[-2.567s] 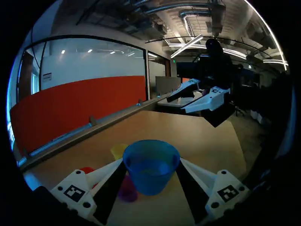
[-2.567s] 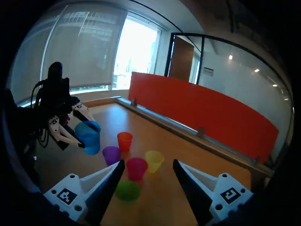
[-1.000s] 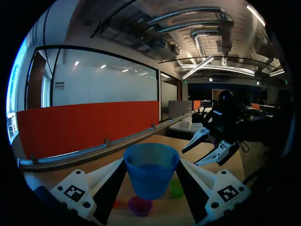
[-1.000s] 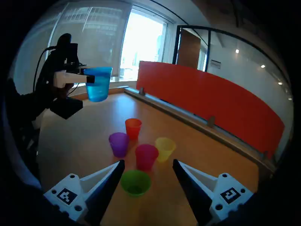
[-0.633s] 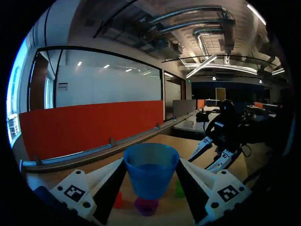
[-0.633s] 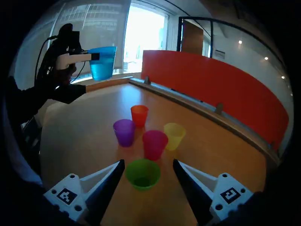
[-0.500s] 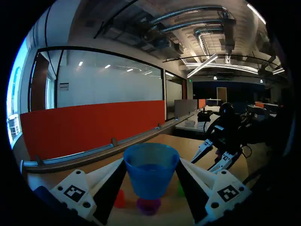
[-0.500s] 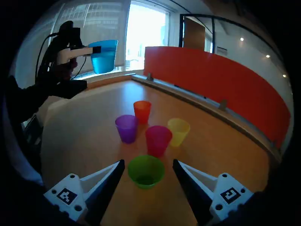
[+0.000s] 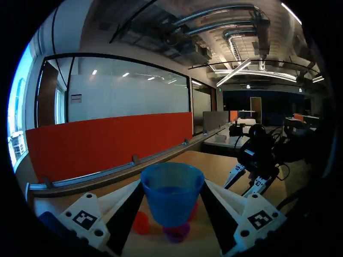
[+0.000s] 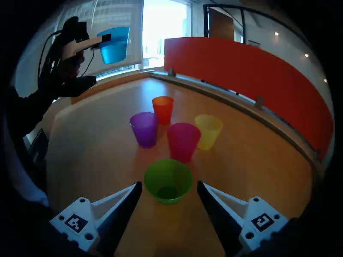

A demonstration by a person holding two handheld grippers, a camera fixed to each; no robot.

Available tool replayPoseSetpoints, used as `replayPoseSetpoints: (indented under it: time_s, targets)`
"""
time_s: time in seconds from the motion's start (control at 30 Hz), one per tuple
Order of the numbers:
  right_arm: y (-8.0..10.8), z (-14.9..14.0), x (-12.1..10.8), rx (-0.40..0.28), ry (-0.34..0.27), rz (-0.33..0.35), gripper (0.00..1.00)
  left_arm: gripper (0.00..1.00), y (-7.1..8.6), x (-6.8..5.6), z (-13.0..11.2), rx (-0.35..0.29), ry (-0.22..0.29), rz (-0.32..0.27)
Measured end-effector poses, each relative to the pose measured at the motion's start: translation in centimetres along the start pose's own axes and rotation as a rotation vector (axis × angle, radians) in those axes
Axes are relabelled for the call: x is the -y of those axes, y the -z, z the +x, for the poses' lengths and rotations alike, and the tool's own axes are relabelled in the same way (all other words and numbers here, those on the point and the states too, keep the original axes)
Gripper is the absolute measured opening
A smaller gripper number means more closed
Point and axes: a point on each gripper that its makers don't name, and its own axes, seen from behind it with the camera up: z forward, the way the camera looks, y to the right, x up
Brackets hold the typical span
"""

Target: Pour water

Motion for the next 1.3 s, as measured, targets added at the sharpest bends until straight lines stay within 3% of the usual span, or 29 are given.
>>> replayPoseSetpoints:
  time_s: [0.7, 1.03, 1.3]
  targets:
    - [-3.8, -1.5, 0.0, 0.035, 0.013, 0.016, 1.00, 0.86, -0.4, 1.1, -0.9, 0.011, 0.006, 0.011]
    - [-4.2, -1.5, -0.2, 0.030, 0.005, 0.017, 0.91, 0.85, -0.5, 1.4, -1.2, 0.015, 0.013, 0.015]
    - [-3.6, -0.1, -0.3, 0.002, -0.001, 0.017, 0.91, 0.85, -0.5, 1.6, -1.4, 0.021, 0.012, 0.019]
